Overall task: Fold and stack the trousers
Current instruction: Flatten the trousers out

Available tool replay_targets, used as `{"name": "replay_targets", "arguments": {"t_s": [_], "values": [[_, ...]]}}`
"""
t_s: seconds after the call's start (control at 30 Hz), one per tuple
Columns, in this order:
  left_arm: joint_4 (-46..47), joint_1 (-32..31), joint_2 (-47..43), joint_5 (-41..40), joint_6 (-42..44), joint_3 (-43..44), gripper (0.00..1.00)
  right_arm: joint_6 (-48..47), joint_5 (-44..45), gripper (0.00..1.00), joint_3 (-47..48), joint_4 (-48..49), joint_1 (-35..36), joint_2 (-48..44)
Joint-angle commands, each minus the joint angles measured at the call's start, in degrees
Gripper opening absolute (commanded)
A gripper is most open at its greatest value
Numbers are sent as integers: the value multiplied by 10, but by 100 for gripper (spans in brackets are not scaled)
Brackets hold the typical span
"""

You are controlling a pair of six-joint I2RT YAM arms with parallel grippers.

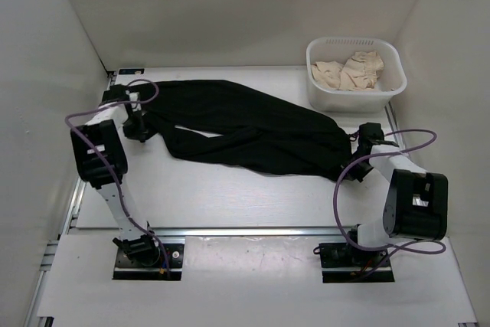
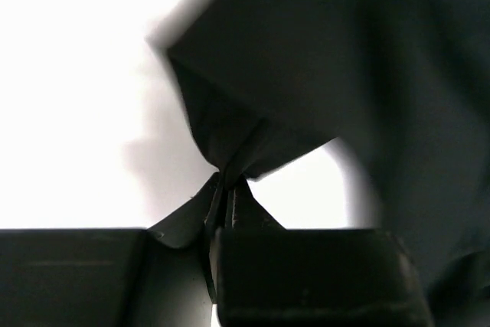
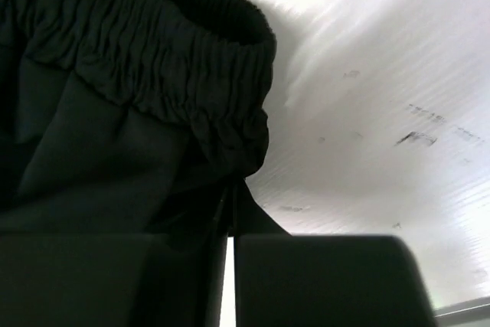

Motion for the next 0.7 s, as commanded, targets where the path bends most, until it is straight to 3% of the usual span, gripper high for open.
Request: {"name": "replay_targets", "arguments": {"t_s": [0.0,0.13,0.33,0.5,0.67], "values": [[-19,92,-114,-21,0,-43,14,-21,21,0,31,-9,-12,8],[-62,177,-215,-56,0,-62,14,-33,57,0,106,-109,-12,-73],[-134,237,-314,-56,0,-74,14,-33,87,0,184,-189,-18,-186],[-134,255,-307,-75,0,-85,14,-49,114,0,186,-215,-23,-193],[-134,255,-295,-81,0,-96,14,-44,79,0,177,-202,-23,-167]]}}
